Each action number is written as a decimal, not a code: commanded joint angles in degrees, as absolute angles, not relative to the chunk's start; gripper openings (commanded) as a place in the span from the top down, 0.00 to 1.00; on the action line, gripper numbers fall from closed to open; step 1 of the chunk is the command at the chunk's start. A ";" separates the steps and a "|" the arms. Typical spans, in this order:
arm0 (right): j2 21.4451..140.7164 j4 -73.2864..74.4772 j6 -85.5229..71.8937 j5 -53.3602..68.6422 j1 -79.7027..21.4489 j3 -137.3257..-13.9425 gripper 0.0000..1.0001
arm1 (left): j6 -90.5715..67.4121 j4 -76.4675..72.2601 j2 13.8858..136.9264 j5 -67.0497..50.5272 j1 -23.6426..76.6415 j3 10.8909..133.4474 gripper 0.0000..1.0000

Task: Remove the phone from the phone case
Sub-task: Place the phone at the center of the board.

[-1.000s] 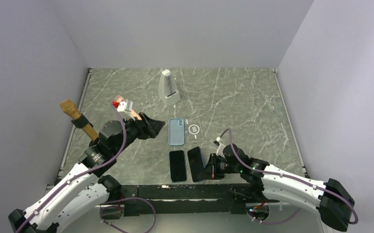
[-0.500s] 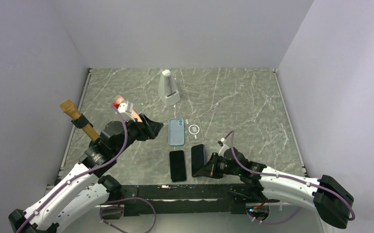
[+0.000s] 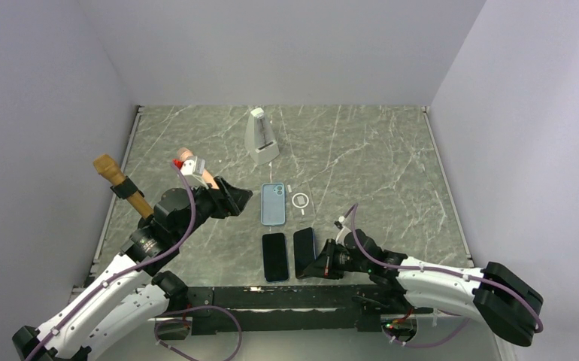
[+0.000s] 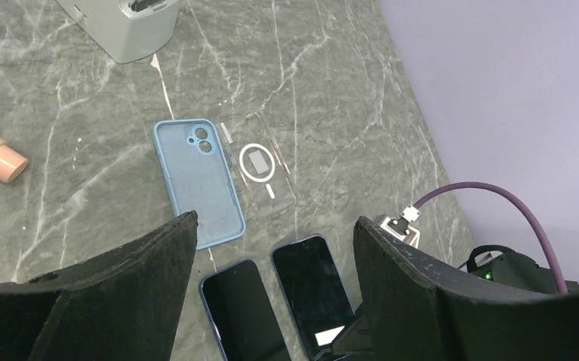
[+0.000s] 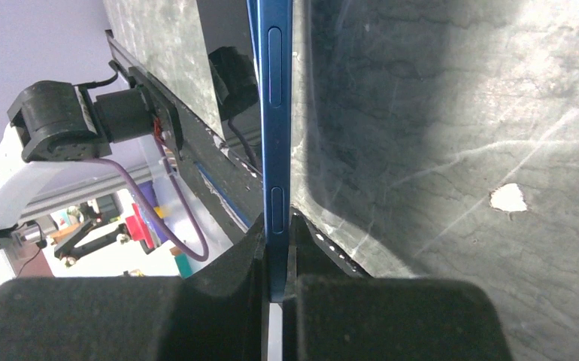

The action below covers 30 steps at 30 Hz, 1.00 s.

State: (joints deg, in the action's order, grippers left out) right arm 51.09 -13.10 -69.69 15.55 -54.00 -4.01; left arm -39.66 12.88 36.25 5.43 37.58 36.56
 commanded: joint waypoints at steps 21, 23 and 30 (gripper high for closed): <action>48.49 -3.69 -68.49 13.80 -54.23 -7.91 0.42 | -39.78 11.88 34.61 4.76 37.44 35.86 0.21; 48.32 -1.03 -67.67 13.07 -54.23 -9.03 0.38 | -39.61 12.22 34.24 5.16 37.37 35.94 0.21; 47.15 13.36 -64.01 7.75 -54.23 -15.81 0.22 | -37.62 14.72 34.27 6.87 37.43 38.49 0.21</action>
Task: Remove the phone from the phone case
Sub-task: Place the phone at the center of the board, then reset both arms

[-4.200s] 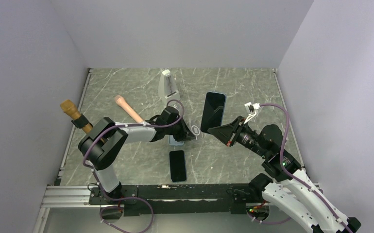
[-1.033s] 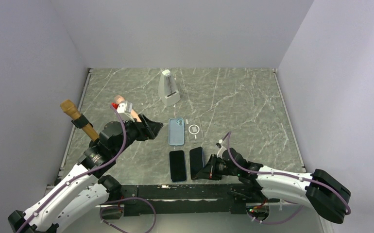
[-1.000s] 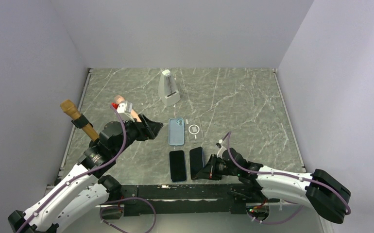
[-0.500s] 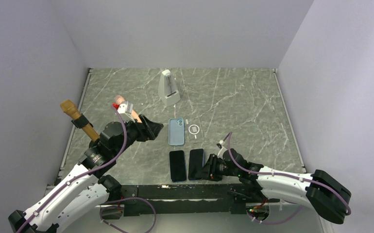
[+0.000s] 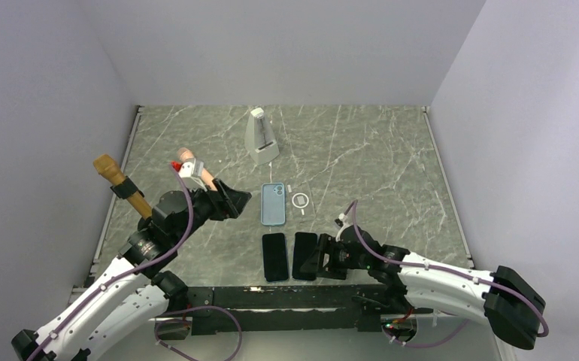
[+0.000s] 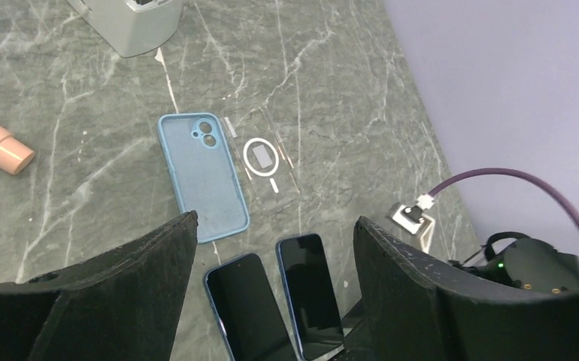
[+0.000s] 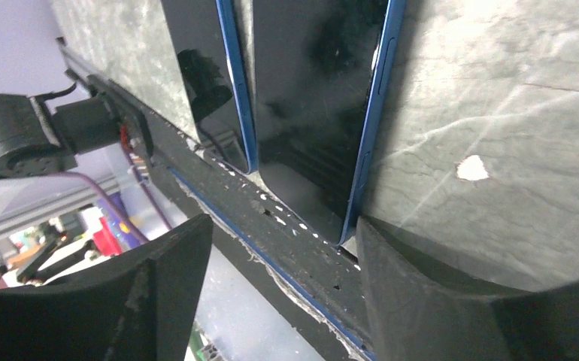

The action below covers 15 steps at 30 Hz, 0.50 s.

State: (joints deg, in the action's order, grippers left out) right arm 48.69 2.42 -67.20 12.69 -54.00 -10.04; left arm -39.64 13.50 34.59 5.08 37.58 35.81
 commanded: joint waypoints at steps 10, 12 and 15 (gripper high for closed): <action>43.07 29.15 -57.61 -5.32 -53.83 -28.57 0.00 | -31.27 19.44 33.34 13.24 37.35 44.77 0.19; 43.73 31.73 -54.96 -8.96 -53.13 -32.63 0.00 | -29.87 20.73 33.09 15.06 37.30 46.49 0.18; 45.33 37.11 -48.82 -16.10 -51.96 -40.91 0.00 | -27.19 22.54 32.27 18.23 37.31 49.38 0.16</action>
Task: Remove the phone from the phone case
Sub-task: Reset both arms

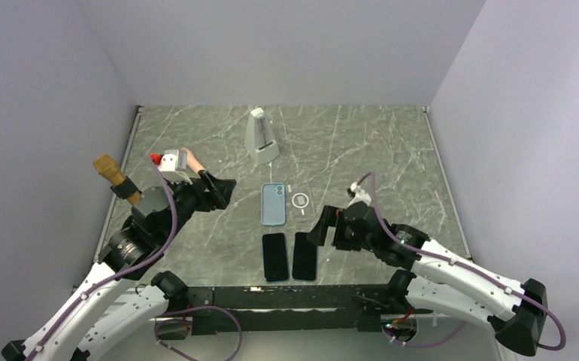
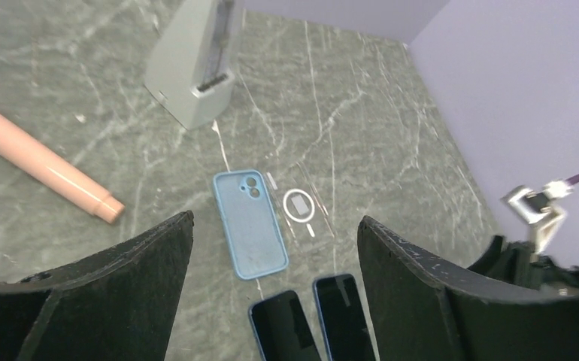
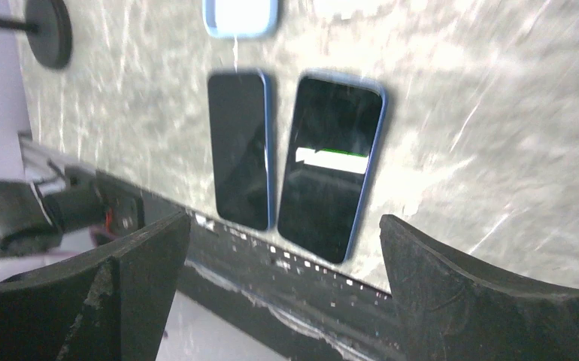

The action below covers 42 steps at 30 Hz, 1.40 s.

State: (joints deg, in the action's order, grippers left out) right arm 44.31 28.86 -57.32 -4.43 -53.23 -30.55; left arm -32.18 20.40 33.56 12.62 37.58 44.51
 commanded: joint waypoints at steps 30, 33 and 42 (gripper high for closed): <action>40.48 13.91 -0.53 -51.12 -50.14 -82.09 0.00 | 9.19 13.58 21.20 40.52 37.40 71.22 0.01; 40.27 14.37 -0.53 -50.65 -50.10 -81.74 0.00 | 8.70 14.40 21.56 40.40 37.42 70.89 0.01; 39.88 13.65 1.55 -50.36 -50.10 -79.47 0.00 | 6.73 15.09 21.91 39.82 37.42 70.18 0.01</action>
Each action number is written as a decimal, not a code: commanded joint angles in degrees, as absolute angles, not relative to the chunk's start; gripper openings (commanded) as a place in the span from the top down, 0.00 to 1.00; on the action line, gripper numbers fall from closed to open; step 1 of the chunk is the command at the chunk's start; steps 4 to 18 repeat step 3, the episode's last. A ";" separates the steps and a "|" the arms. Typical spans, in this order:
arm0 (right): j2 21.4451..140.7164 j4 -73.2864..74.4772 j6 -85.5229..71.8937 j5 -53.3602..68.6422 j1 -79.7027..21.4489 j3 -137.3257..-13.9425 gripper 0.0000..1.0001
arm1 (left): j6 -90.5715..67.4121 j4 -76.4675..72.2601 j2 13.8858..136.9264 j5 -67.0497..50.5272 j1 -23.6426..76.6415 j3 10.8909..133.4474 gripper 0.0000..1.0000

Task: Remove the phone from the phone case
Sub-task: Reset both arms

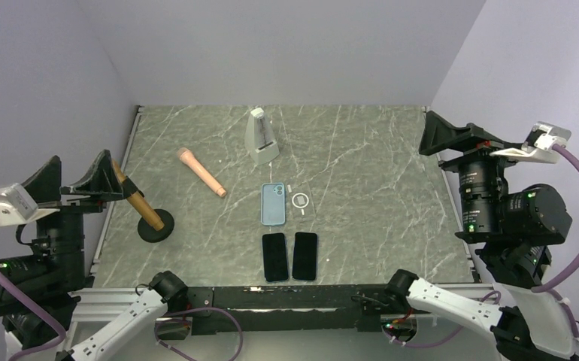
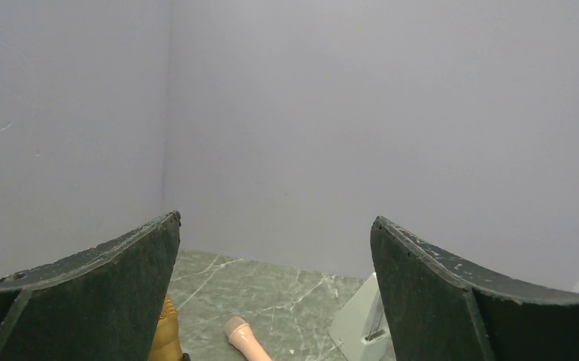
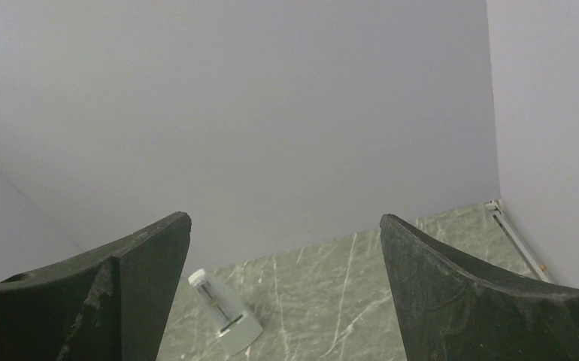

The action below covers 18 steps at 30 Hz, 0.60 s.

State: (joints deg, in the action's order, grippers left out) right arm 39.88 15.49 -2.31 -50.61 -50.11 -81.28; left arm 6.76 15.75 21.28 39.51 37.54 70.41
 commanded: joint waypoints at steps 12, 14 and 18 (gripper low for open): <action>41.05 16.79 0.09 -54.33 -50.12 -81.47 0.00 | 6.21 15.89 22.36 39.44 37.43 70.65 0.01; 41.05 16.79 0.09 -54.33 -50.12 -81.47 0.00 | 6.21 15.89 22.36 39.44 37.43 70.65 0.01; 41.05 16.79 0.09 -54.33 -50.12 -81.47 0.00 | 6.21 15.89 22.36 39.44 37.43 70.65 0.01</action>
